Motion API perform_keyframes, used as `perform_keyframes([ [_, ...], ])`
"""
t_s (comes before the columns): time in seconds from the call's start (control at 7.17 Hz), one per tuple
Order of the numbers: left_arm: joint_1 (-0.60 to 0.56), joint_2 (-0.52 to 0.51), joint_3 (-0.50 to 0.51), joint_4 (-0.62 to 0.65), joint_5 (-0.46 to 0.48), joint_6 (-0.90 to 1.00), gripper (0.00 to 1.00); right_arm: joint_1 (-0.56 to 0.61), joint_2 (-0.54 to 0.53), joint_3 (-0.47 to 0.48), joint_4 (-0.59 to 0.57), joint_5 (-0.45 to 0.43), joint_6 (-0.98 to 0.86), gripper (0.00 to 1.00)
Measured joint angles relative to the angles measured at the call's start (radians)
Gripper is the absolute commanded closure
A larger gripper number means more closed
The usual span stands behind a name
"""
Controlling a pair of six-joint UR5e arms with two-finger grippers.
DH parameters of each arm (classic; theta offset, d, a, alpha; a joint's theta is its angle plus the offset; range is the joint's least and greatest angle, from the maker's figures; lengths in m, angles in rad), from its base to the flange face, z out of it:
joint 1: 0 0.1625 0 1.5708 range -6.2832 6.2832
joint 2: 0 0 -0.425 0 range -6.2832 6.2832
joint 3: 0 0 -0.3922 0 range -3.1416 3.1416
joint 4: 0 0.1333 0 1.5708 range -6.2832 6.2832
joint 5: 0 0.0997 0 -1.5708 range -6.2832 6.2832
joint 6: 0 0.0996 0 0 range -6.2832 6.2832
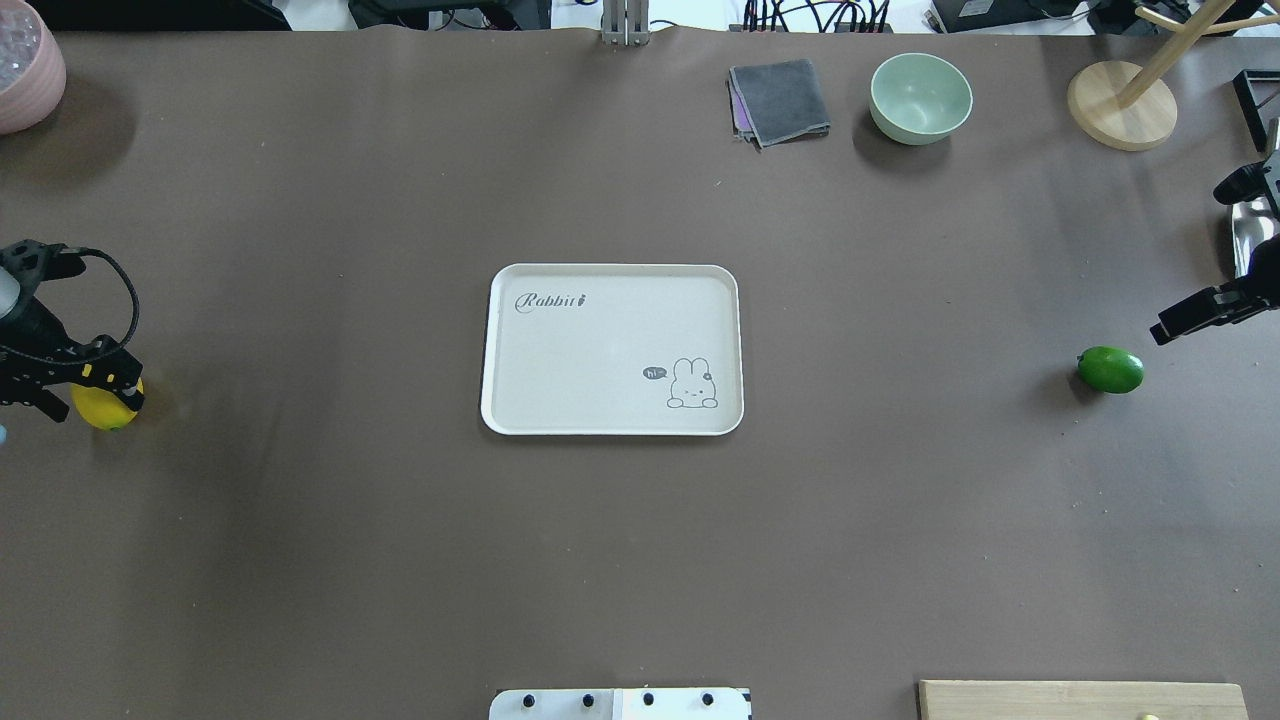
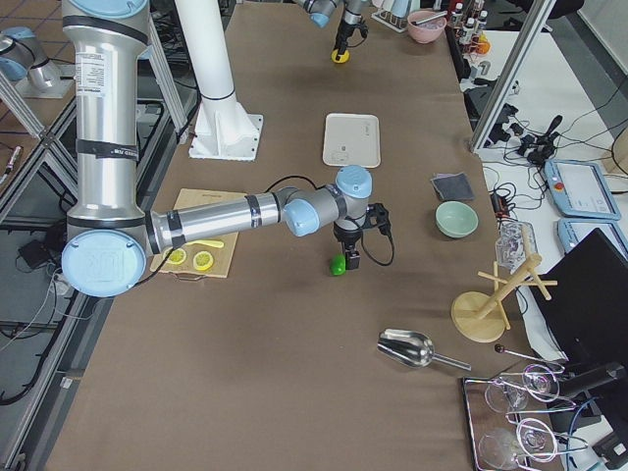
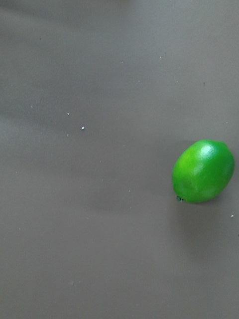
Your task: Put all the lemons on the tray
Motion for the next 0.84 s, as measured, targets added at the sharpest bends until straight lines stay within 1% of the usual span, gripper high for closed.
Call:
perform_keyframes([
  [0.28,0.002,-0.018,-0.012,0.004,-0.014,-0.003,1.00,0.000,-0.001,0.002,0.000,0.001,0.000,0.00],
  [0.42,0.002,-0.043,-0.024,0.011,-0.045,-0.016,1.00,0.000,-0.001,0.004,0.000,0.001,0.000,0.00],
  [0.56,0.001,-0.084,-0.036,0.014,-0.077,-0.067,1.00,0.000,-0.001,0.005,0.000,0.000,0.000,0.00],
  [0.7,0.014,-0.147,-0.047,0.011,-0.093,-0.169,1.00,-0.001,-0.001,0.004,0.000,0.000,0.000,0.00],
  [0.84,0.058,-0.218,-0.049,0.006,-0.101,-0.285,1.00,-0.001,-0.001,0.004,0.000,0.000,0.000,0.00],
])
